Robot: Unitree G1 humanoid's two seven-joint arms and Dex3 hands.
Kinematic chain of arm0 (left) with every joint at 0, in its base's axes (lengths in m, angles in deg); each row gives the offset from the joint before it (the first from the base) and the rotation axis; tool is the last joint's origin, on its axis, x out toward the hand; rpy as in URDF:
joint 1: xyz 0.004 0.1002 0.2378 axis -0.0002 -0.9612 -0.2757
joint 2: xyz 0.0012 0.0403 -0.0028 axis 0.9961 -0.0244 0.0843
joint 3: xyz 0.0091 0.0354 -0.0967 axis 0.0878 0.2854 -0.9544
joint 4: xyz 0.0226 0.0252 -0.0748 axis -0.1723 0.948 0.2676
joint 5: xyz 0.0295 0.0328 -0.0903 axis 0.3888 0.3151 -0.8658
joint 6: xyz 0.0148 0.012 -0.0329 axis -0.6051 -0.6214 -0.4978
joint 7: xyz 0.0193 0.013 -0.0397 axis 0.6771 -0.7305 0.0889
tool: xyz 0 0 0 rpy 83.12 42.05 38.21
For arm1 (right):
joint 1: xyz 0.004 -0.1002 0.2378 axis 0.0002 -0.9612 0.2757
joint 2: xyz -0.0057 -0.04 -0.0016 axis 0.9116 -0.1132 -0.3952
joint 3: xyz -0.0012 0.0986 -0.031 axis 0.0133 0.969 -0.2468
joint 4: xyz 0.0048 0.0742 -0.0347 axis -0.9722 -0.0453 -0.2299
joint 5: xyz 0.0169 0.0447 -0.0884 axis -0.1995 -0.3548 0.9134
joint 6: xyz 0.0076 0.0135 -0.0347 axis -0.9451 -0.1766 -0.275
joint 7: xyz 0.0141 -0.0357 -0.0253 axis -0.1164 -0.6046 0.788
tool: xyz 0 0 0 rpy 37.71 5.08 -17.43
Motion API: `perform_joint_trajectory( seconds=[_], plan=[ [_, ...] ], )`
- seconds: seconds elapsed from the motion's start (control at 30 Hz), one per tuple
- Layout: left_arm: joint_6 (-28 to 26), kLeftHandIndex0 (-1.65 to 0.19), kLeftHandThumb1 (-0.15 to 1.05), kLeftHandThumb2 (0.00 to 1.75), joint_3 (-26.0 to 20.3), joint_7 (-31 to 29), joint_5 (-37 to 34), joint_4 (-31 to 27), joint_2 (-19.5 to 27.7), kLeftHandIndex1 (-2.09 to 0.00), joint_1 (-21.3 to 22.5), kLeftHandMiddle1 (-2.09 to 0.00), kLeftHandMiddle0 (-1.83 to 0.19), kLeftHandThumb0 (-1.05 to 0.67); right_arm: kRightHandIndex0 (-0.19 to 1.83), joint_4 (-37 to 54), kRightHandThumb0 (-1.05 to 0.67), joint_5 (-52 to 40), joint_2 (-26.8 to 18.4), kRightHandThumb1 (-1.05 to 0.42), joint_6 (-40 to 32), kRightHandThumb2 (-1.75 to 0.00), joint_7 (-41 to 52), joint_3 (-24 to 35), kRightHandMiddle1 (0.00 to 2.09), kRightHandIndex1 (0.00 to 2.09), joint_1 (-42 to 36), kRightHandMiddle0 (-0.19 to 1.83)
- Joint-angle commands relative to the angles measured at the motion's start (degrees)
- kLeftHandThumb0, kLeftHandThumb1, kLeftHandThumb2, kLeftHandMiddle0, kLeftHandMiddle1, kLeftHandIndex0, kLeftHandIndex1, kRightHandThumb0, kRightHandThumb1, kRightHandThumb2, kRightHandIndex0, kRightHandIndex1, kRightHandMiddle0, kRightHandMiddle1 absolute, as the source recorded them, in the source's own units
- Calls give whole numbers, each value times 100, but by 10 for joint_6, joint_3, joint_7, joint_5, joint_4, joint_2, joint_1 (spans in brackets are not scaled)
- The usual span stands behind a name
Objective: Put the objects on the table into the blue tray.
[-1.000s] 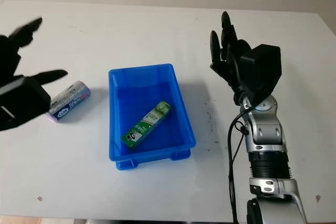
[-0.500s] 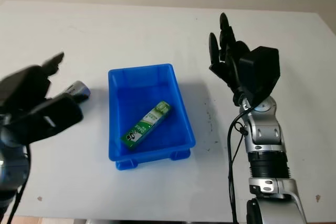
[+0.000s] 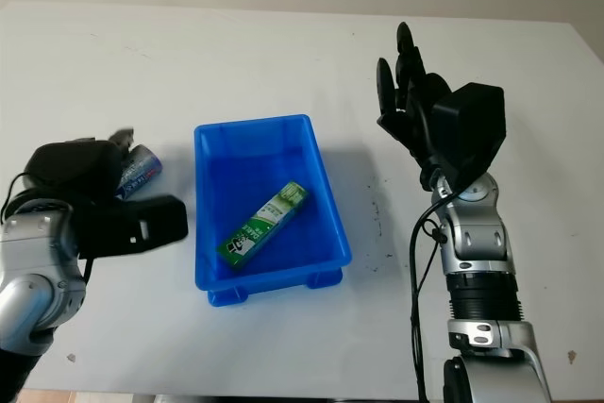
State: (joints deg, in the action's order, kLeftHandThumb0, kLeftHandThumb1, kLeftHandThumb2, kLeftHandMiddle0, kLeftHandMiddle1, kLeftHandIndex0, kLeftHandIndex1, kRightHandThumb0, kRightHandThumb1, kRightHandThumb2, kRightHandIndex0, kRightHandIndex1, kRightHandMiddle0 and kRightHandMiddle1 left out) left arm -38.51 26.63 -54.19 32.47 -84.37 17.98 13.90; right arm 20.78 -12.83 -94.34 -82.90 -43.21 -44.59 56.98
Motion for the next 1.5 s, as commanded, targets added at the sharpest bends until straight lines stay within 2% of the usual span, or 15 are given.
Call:
perform_joint_trajectory(
  seconds=[0.0, 0.03, 0.1, 0.33, 0.4, 0.5, 0.57, 0.7, 0.77, 0.8, 0.87, 1.0, 1.2, 1.33, 1.47],
  plan=[
    [9, -27, 102, 6, 1, 12, 25, 8, -7, -68, 6, -204, -66, -56, -19, 8, -75, -2, -1, -105, 1, -72, 0, 2, 0, 0, 6, -19],
    [17, -19, 103, 8, 1, 13, 36, 10, -7, -85, 7, -207, -73, -53, -19, 7, -75, -3, -1, -105, 2, -73, 0, 3, 0, 0, 5, -19],
    [37, -17, 104, 14, -1, 8, 46, 7, -7, -102, 8, -209, -71, -45, -19, 4, -75, -2, -2, -105, 7, -72, 1, 2, 0, 0, 5, -19],
    [70, -20, 105, 20, -15, 7, 65, 6, -18, -92, 11, -209, -64, -42, -19, 4, -75, -4, -3, -105, 7, -72, 5, 2, 0, 0, 5, -19],
    [75, -14, 105, 22, -17, 9, 72, 10, -23, -104, 15, -209, -66, -43, -19, 5, -75, -4, -3, -105, 8, -72, 4, 3, 0, 0, 4, -19],
    [77, -3, 105, 27, -24, 27, 70, 15, -33, -171, 21, -209, -77, -46, -19, 5, -75, -3, -4, -105, 7, -72, 6, 3, 0, 0, 4, -19],
    [81, 0, 105, 32, -27, 41, 71, 15, -36, -198, 23, -209, -76, -49, -19, 6, -75, -4, -4, -105, 7, -72, 6, 3, 0, 0, 3, -19],
    [91, -16, 105, 34, -44, 72, 57, 0, -34, -209, 27, -209, -80, -48, -19, 7, -74, -7, -3, -105, 3, -71, 8, 5, 0, 0, 3, -19],
    [103, -13, 105, 34, -58, 101, 46, -12, -25, -208, 32, -209, -83, -50, -19, 6, -74, -7, -4, -105, 6, -71, 8, 5, 0, 0, 2, -19],
    [110, -10, 105, 32, -71, 127, 30, -20, -24, -205, 33, -209, -84, -50, -19, 6, -74, -7, -5, -105, 7, -71, 8, 5, 0, 0, 3, -19],
    [120, -21, 105, 30, -100, 179, -7, -40, -24, -208, 35, -209, -91, -46, -19, 7, -74, -7, -4, -105, 5, -71, 8, 5, 0, 0, 3, -19],
    [140, -21, 105, 29, -141, 255, -41, -67, -14, -209, 57, -209, -88, -48, -19, 4, -74, -9, -4, -105, 3, -71, 9, 6, 0, 0, 4, -19],
    [193, -50, 105, 31, -186, 327, -176, -119, -37, -209, 104, -209, -108, -50, -19, 4, -72, -9, -2, -105, 0, -71, 8, 4, 0, 0, 5, -19],
    [247, -64, 105, 29, -201, 332, -305, -141, -56, -209, 121, -209, -111, -49, -19, 2, -72, -8, -5, -105, 5, -71, 13, 3, 0, 0, 5, -19],
    [298, -49, 105, 25, -191, 261, -448, -149, -55, -209, 142, -209, -104, -43, -19, 2, -72, -8, -4, -105, 6, -71, 13, 4, 0, 0, 5, -19]
  ],
)
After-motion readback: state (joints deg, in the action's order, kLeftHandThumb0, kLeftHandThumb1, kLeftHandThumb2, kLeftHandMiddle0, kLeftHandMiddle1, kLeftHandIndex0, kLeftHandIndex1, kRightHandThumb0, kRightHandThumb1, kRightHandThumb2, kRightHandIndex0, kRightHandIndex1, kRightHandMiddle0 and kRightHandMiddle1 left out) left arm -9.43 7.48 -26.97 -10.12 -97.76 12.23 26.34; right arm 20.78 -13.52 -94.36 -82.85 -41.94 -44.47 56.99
